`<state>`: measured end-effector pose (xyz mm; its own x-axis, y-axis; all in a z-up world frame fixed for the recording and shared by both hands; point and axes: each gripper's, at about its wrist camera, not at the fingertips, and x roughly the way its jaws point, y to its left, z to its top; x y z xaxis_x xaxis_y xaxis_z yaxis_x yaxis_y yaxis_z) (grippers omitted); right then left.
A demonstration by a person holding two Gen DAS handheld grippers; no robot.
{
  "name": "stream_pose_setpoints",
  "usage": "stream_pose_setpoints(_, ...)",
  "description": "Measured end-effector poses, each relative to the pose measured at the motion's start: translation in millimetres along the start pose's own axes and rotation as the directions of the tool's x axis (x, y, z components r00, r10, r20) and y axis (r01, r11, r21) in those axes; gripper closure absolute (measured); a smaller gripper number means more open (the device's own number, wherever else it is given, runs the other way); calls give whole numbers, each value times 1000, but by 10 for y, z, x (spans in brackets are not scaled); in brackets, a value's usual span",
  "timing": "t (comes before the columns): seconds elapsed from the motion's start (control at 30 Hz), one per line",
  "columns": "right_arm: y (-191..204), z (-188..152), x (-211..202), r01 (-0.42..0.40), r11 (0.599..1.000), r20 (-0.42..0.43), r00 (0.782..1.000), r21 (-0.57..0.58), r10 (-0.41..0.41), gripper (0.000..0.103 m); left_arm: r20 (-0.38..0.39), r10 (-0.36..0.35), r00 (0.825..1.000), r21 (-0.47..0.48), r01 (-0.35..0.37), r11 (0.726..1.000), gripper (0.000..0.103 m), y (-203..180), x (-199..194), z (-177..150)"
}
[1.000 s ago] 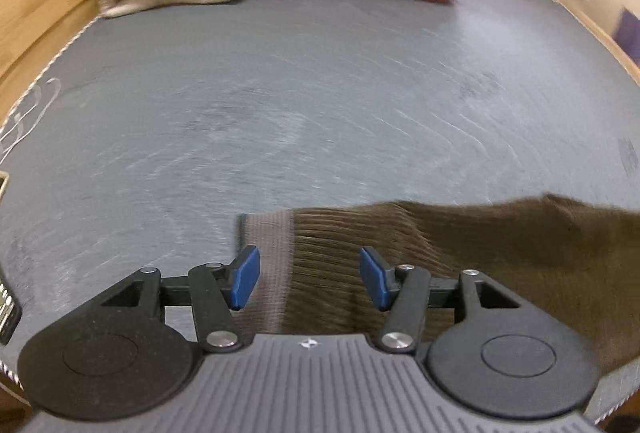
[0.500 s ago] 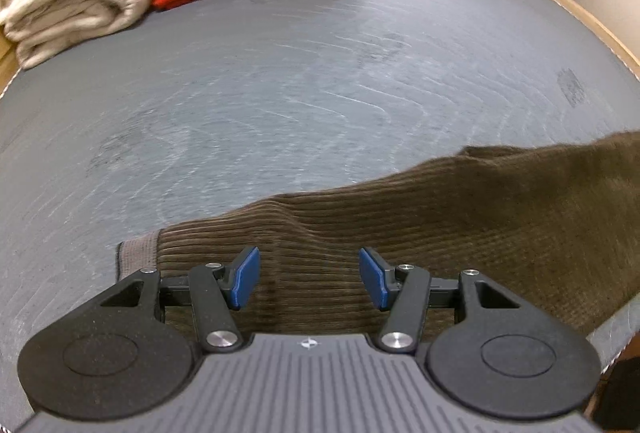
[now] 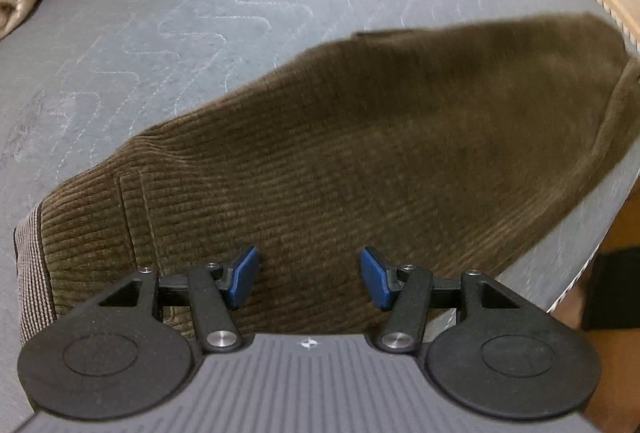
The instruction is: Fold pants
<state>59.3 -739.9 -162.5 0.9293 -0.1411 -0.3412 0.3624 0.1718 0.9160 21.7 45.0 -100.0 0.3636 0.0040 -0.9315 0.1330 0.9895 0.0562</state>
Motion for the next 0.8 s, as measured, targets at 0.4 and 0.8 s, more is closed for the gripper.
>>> stream_pose_setpoints(0.4,-130,-479,469,322,934,-417,836,-153,-357,63,9,-3,1000,21,2,1000,41,-104,80,105)
stream_pose_setpoints(0.8,55,-198,126,126,992,-36,991,-19,-127,81,11,-6,1000,30,6,1000,39,-167,76,121)
